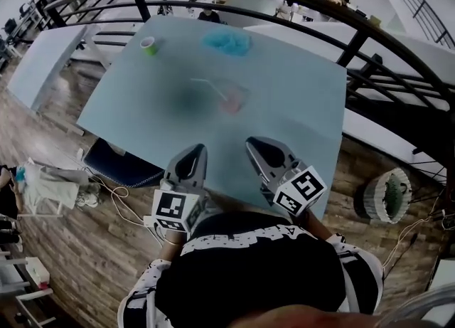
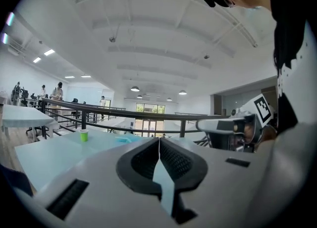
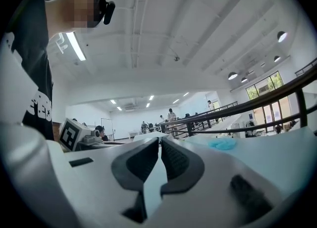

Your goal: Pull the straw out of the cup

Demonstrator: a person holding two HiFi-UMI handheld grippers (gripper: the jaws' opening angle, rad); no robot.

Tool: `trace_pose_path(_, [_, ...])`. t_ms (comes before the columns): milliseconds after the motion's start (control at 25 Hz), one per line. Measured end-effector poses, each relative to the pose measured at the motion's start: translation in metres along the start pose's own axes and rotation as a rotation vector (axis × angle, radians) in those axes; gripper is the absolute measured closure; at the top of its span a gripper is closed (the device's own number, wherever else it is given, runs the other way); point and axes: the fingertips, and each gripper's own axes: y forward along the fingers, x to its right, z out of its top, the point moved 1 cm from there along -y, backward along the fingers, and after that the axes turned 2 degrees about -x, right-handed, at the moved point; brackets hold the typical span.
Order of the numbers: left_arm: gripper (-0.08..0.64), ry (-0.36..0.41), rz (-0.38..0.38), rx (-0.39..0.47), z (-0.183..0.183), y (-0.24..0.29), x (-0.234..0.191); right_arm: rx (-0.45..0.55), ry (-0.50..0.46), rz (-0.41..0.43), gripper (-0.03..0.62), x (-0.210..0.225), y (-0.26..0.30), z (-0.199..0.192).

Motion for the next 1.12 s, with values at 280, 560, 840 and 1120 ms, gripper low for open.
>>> trace_pose_path(280, [0.545, -0.006, -0.071, 0.009, 0.004, -0.003, -0.035, 0.003, -0.023, -0.059, 0.561, -0.016, 0.034, 0.007])
trace_pose_path(560, [0.545, -0.007, -0.129, 0.015, 0.01, 0.002, -0.064, -0.011, -0.045, -0.097, 0.561, -0.023, 0.065, 0.01])
trace_pose_path(840, [0.545, -0.015, -0.179, -0.002, 0.006, 0.004, -0.092, -0.021, -0.021, -0.167, 0.561, -0.027, 0.088, 0.004])
trace_pose_path(1120, [0.545, -0.017, -0.215, 0.005, 0.007, 0.001, -0.12, -0.03, -0.038, -0.206, 0.561, -0.03, 0.116, 0.005])
